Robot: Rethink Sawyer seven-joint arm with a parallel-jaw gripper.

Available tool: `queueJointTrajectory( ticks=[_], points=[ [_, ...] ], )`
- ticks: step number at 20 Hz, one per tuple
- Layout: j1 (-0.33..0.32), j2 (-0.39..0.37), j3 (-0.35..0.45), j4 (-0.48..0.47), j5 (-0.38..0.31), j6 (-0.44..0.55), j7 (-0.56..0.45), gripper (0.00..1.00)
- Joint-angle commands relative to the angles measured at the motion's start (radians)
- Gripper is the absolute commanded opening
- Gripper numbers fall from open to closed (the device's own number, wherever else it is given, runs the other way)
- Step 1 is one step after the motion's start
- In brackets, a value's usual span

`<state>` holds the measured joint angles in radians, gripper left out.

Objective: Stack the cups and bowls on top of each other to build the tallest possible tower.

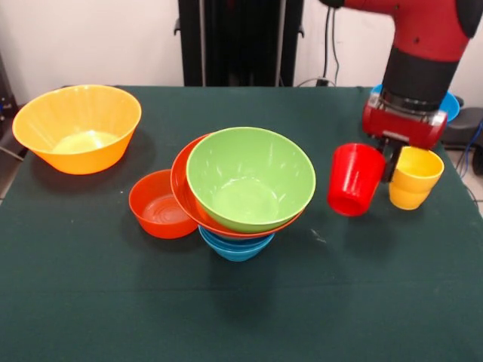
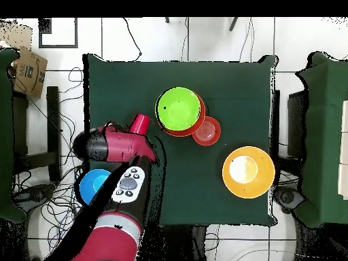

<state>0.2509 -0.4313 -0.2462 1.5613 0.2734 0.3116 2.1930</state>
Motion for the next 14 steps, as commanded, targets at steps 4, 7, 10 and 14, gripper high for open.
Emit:
queueJointTrajectory(
  ticks=[4,7,10,14],
  points=[
    [0.007,-0.097,0.071,0.098,0.024,0.085,0.158,0.0],
    [-0.007,-0.121,0.079,0.113,0.021,0.102,0.144,0.0],
    [-0.012,-0.135,0.085,0.12,0.025,0.115,0.142,0.0],
    [-0.013,-0.146,0.078,0.112,0.028,0.156,0.144,0.0]
  ],
)
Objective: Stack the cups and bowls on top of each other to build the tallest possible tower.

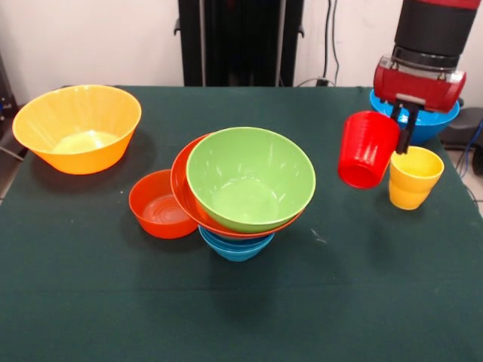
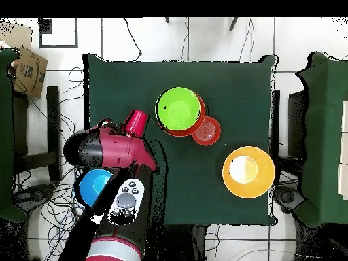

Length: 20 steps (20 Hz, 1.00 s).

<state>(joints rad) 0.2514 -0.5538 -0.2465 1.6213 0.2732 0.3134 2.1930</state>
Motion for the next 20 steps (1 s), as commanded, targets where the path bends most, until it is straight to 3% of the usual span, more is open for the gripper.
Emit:
queueJointTrajectory(
  ticks=[1,15,20],
  points=[
    [-0.017,-0.025,0.077,0.05,0.025,0.161,0.139,0.0],
    [-0.215,-0.157,0.18,0.119,0.016,0.489,-0.016,0.0],
    [-0.305,-0.171,0.227,0.112,0.015,0.662,-0.056,0.0]
  ],
)
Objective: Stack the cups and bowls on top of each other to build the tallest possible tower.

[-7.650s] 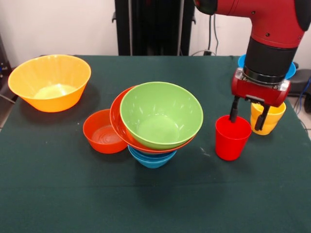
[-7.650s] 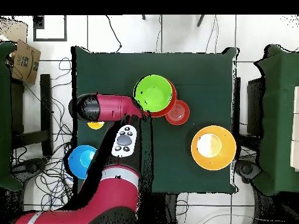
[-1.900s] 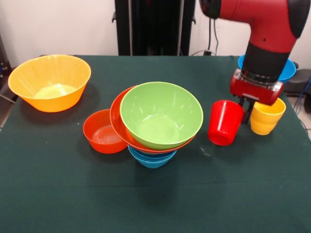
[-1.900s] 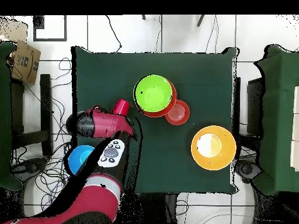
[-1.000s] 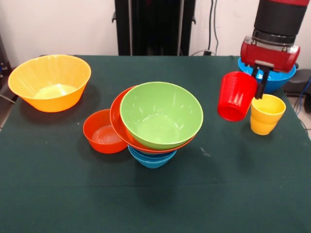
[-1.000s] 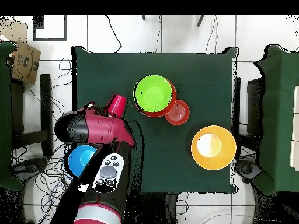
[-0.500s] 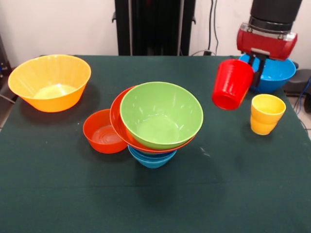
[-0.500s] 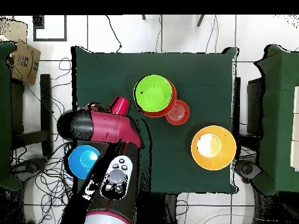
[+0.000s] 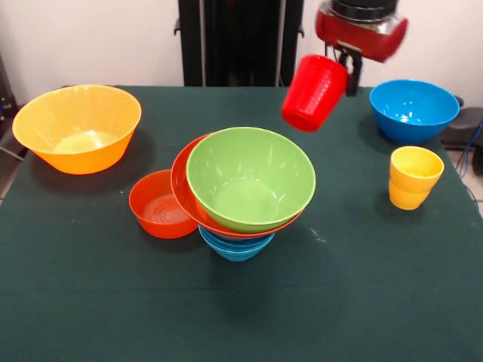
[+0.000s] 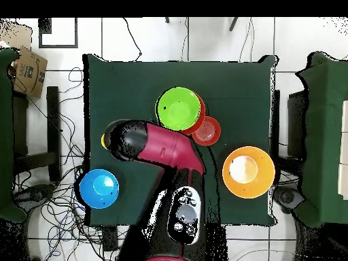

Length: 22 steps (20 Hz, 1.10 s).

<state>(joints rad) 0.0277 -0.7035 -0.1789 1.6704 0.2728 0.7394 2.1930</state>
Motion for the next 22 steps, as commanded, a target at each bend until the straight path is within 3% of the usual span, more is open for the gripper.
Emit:
queueJointTrajectory(
  ticks=[1,7,17,22],
  points=[
    [-0.089,-0.019,0.166,0.055,0.012,0.253,-0.056,0.0],
    [-0.15,0.0,0.206,0.014,0.001,0.386,-0.054,0.0],
    [-0.18,0.106,0.245,-0.142,-0.039,0.451,-0.018,0.0],
    [-0.195,0.161,0.265,-0.22,-0.026,0.58,0.038,0.0]
  ],
)
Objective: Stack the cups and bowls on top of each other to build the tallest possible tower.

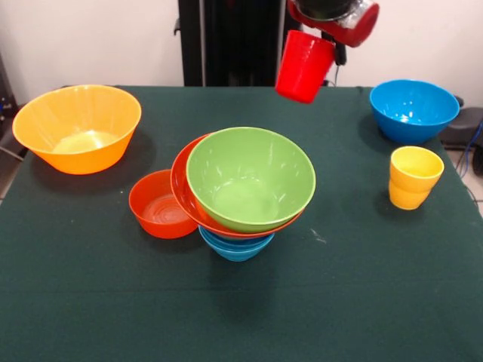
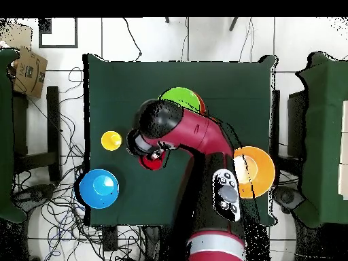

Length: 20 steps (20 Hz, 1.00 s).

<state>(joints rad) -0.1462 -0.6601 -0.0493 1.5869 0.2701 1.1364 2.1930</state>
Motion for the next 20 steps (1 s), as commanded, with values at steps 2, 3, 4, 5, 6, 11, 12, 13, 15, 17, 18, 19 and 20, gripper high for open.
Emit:
queueJointTrajectory(
  ticks=[2,3,4,5,6,11,12,13,15,17,18,19,20],
  points=[
    [-0.023,0.141,0.136,-0.159,-0.033,0.174,0.029,0.0],
    [-0.025,0.154,0.134,-0.171,-0.042,0.158,0.017,0.0],
    [-0.026,0.167,0.132,-0.183,-0.052,0.142,0.006,0.0],
    [-0.028,0.179,0.131,-0.197,-0.056,0.139,0.001,0.0],
    [-0.031,0.186,0.129,-0.204,-0.062,0.136,-0.008,0.0],
    [-0.05,0.198,0.117,-0.233,-0.09,0.153,-0.046,0.0],
    [-0.052,0.185,0.108,-0.221,-0.102,0.15,-0.055,0.0],
    [-0.054,0.189,0.106,-0.234,-0.11,0.155,-0.058,0.0],
    [-0.06,0.178,0.099,-0.216,-0.126,0.14,-0.075,0.0],
    [-0.071,0.187,0.093,-0.226,-0.147,0.127,-0.089,0.0],
    [-0.076,0.194,0.093,-0.237,-0.157,0.125,-0.095,0.0],
    [-0.082,0.201,0.093,-0.247,-0.166,0.124,-0.101,0.0],
    [-0.088,0.199,0.095,-0.243,-0.173,0.119,-0.109,0.0]
  ],
)
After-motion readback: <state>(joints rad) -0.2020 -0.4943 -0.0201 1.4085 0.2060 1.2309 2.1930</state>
